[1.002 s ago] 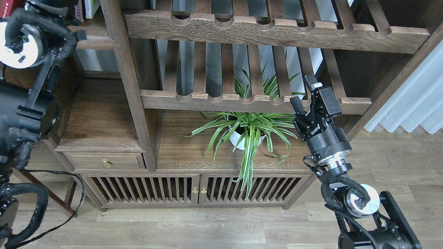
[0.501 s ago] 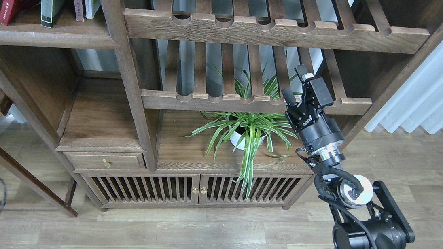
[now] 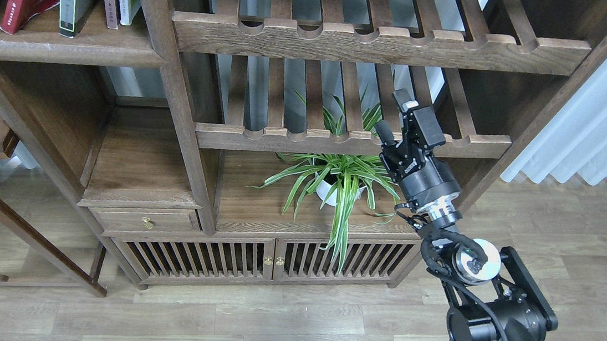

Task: Organize books on shelf

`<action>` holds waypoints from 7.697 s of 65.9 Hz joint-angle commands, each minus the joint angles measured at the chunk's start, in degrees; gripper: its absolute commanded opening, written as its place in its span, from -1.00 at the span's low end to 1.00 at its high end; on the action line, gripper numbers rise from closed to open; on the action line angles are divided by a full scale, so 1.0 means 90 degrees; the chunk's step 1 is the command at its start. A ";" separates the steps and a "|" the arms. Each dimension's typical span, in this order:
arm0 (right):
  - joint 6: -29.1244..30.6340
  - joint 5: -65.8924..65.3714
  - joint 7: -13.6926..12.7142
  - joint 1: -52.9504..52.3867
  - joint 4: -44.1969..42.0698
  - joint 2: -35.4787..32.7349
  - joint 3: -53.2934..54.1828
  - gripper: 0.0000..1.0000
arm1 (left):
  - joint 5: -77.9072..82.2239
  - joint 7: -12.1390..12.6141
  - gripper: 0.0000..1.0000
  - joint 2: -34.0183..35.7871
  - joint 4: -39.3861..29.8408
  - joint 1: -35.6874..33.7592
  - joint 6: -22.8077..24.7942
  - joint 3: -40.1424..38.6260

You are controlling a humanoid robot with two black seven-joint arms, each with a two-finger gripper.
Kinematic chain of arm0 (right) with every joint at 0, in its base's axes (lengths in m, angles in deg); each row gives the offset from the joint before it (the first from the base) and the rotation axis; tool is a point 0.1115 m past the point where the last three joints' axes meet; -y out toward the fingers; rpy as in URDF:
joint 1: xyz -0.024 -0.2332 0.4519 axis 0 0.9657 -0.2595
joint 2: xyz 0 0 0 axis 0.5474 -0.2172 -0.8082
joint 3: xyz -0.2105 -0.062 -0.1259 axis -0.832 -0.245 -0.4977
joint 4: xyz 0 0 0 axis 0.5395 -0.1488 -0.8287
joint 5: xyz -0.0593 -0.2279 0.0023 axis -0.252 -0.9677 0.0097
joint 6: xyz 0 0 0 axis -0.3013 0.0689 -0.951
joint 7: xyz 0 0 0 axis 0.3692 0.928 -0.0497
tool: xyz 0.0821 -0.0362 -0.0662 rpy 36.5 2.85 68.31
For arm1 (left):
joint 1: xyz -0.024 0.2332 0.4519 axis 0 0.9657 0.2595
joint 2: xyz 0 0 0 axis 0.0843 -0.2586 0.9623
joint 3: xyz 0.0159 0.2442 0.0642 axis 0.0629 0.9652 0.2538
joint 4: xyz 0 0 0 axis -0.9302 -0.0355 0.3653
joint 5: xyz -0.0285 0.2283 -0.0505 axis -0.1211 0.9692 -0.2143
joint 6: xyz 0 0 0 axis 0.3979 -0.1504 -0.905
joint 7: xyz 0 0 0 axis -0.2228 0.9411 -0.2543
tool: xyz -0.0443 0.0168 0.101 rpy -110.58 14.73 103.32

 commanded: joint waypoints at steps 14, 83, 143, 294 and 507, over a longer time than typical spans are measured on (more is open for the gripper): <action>0.0016 -0.0001 -0.0009 0.0038 0.0009 0.0020 -0.0004 0.97 | 0.0605 0.0801 -1.00 0.0002 0.0067 0.0199 0.0000 -0.0317; 0.0026 -0.0010 0.0000 0.0068 -0.0010 0.0020 -0.0316 0.97 | 0.2734 0.1197 -1.00 -0.0096 0.0155 0.0649 0.0000 -0.1704; 0.0162 -0.0254 -0.0009 0.0292 0.0039 0.0020 -0.0697 0.97 | 0.4208 0.0918 -1.00 -0.0545 0.0350 0.0336 0.0000 -0.1958; 0.0280 -0.0333 -0.0009 0.0253 -0.0010 0.0020 -0.0922 0.97 | 0.6298 -0.0615 -0.25 -0.1189 0.1434 -0.1754 -0.1852 0.0786; 0.0133 -0.0372 0.0000 -0.0528 0.0537 0.0020 -0.0990 0.97 | 0.2695 -0.0313 0.31 -0.4412 -0.0040 -0.0260 0.0000 0.0776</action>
